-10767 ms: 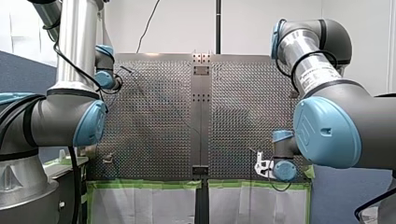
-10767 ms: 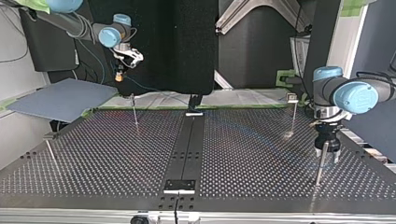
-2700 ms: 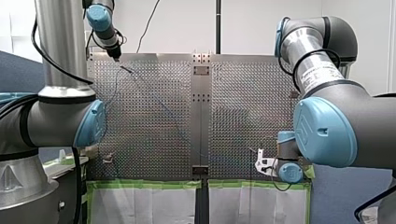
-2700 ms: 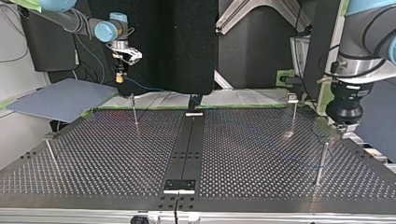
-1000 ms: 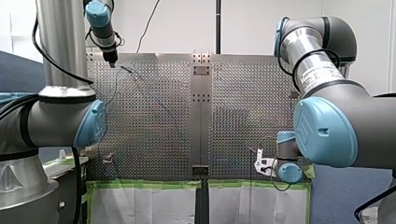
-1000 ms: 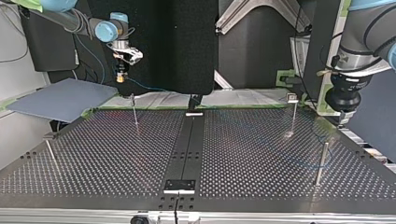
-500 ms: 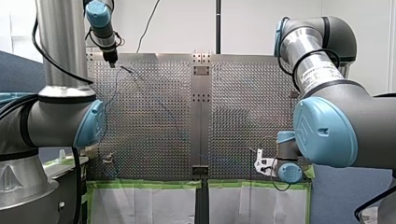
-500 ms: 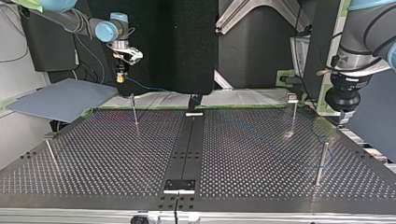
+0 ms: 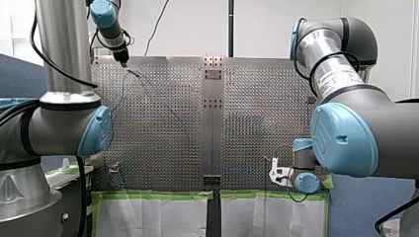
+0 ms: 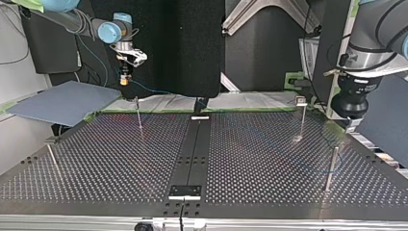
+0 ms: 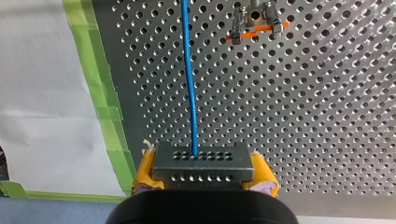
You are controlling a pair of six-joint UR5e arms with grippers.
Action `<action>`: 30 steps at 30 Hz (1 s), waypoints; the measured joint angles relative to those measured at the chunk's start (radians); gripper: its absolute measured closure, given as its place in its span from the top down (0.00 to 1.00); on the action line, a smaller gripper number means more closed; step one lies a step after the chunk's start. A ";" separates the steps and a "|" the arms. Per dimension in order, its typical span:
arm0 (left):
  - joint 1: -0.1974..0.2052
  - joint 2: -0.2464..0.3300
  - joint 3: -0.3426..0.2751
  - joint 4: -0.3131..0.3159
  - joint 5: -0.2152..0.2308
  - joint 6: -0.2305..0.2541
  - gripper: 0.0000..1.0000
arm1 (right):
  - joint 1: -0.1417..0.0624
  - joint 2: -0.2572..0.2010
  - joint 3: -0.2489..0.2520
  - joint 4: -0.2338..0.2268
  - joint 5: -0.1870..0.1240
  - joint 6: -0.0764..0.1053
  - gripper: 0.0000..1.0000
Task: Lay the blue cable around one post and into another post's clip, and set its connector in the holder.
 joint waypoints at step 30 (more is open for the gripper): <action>-0.153 -0.091 -0.263 0.279 0.276 -0.065 1.00 | 0.014 0.000 0.000 -0.001 -0.003 -0.021 0.00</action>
